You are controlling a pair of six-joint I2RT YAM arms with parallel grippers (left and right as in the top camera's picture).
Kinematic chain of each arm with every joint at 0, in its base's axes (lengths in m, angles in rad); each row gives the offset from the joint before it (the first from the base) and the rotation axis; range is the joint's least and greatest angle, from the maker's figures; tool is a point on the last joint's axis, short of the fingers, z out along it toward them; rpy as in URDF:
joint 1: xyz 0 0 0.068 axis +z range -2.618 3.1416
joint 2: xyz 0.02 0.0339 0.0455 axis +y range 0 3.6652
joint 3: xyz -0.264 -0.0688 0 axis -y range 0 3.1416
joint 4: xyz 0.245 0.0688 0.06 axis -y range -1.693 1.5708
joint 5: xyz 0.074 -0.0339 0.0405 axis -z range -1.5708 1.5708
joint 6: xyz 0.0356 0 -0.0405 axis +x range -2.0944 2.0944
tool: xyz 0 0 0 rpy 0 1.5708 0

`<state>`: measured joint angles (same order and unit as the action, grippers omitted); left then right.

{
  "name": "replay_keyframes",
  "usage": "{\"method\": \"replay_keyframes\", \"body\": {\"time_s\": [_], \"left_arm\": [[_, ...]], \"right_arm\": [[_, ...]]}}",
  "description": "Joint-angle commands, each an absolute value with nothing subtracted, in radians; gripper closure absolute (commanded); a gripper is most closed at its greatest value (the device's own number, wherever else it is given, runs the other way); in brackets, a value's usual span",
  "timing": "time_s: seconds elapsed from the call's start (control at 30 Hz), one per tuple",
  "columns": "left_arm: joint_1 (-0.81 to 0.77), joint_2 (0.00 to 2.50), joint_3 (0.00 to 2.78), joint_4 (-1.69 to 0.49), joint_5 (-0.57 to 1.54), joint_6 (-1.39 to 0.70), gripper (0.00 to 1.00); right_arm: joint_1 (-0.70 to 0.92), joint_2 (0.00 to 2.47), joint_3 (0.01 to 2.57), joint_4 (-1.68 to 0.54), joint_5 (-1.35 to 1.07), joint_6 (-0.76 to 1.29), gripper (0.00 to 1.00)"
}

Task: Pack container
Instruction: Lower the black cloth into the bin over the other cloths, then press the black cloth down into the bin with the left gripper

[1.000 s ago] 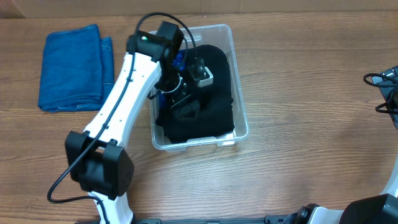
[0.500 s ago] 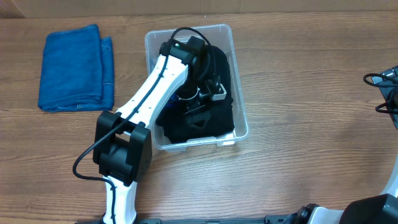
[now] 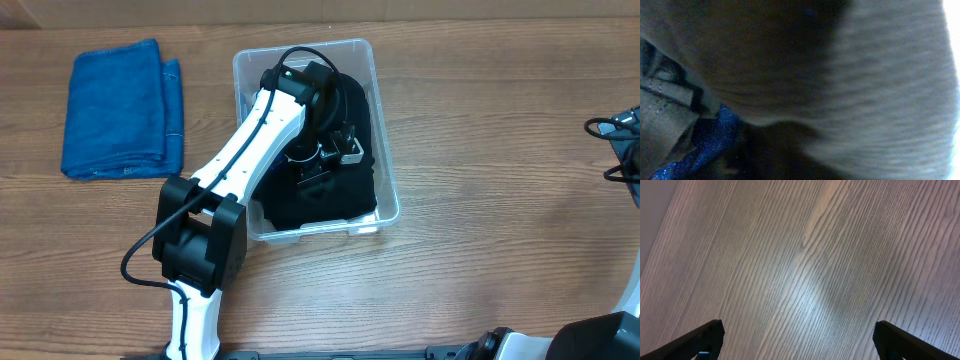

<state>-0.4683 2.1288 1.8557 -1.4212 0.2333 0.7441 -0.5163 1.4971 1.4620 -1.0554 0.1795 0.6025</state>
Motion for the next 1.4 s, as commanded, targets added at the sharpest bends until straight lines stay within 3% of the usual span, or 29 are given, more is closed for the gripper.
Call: {"method": "replay_keyframes", "body": {"time_s": [0.0, 0.07, 0.2, 0.23, 0.43, 0.8, 1.37], "left_arm": [[-0.472, 2.138, 1.852, -1.413, 0.229, 0.763, 0.51], [-0.472, 2.138, 1.852, -1.412, 0.228, 0.763, 0.56], [-0.472, 2.138, 1.853, -1.410, 0.229, 0.762, 0.94], [-0.472, 2.138, 1.857, -1.414, 0.229, 0.760, 0.96], [-0.472, 2.137, 1.944, -1.470, 0.251, 0.729, 0.96], [-0.470, 2.133, 2.366, -1.690, 0.362, 0.710, 0.96], [-0.470, 2.118, 2.379, -1.690, 0.439, 0.543, 0.95]], "right_arm": [[-0.519, 1.497, 1.457, -1.049, 0.178, 0.611, 0.00], [-0.519, 1.497, 1.457, -1.049, 0.178, 0.611, 0.00], [-0.519, 1.497, 1.457, -1.049, 0.178, 0.611, 0.00], [-0.519, 1.497, 1.457, -1.049, 0.178, 0.611, 0.00], [-0.519, 1.497, 1.457, -1.049, 0.178, 0.611, 0.00], [-0.519, 1.497, 1.457, -1.049, 0.178, 0.611, 0.00], [-0.519, 1.497, 1.457, -1.049, 0.178, 0.611, 0.00]]}}
